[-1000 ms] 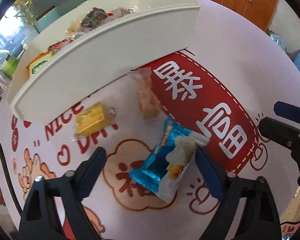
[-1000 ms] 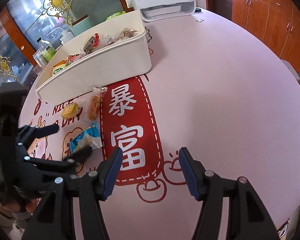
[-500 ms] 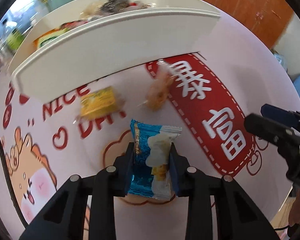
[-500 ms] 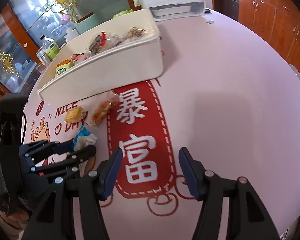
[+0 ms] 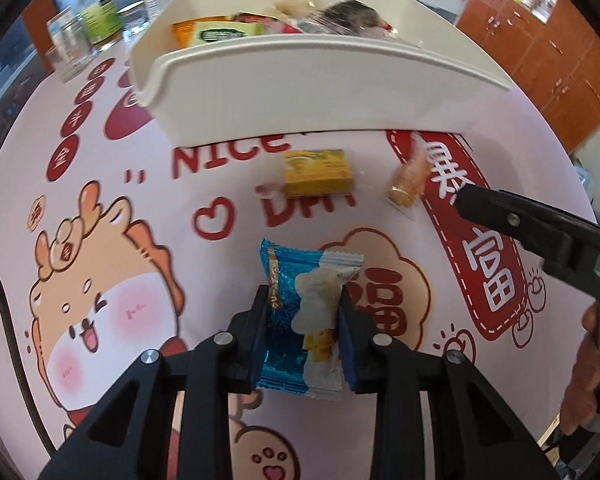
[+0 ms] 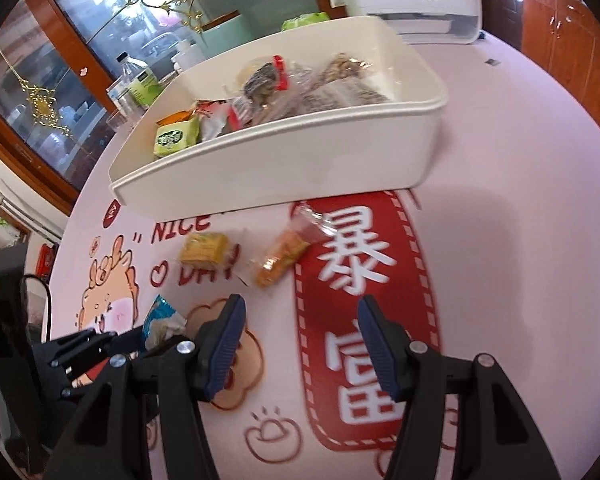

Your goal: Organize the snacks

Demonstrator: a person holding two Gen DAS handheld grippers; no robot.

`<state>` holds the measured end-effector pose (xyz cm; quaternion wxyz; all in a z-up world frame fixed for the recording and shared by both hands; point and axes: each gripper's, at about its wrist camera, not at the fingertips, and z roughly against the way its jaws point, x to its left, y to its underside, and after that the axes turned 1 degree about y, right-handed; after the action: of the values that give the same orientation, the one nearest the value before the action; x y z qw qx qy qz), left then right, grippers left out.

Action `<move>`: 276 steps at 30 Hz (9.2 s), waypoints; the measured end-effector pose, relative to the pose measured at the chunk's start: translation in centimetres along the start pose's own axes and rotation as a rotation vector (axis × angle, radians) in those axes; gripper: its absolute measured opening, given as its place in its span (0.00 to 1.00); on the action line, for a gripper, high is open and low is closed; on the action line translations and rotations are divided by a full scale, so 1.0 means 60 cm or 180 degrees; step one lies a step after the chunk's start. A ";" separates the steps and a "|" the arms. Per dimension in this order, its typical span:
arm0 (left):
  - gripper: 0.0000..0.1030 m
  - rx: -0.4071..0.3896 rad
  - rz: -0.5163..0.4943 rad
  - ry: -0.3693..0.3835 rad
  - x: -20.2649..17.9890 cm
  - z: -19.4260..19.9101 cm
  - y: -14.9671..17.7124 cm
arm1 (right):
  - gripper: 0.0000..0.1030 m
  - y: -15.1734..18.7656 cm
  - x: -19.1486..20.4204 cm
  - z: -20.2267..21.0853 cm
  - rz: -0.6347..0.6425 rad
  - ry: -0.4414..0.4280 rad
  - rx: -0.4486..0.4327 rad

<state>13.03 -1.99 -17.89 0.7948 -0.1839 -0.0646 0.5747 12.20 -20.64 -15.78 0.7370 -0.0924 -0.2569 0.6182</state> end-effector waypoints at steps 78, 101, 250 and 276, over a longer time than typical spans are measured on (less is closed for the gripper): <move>0.28 -0.0488 -0.0082 -0.0763 0.002 0.107 -0.370 | 0.21 -0.275 0.075 0.104 0.0500 0.0318 -0.0895; 0.88 -0.0471 -0.0293 -0.1318 0.019 0.071 -0.391 | 0.51 -0.249 0.071 0.024 0.0529 0.0085 -0.0375; 0.99 -0.0989 0.0474 -0.0848 0.093 0.115 -0.337 | 0.54 -0.292 0.088 0.031 0.0416 0.0389 -0.0464; 0.99 -0.0819 0.0274 -0.0621 0.044 0.194 -0.071 | 0.54 -0.057 0.089 0.115 0.0159 0.0291 -0.0326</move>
<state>14.06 1.87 -5.87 0.7293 -0.2299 -0.2066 0.6103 12.31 -17.50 -6.96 0.7266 -0.1645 -0.2519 0.6176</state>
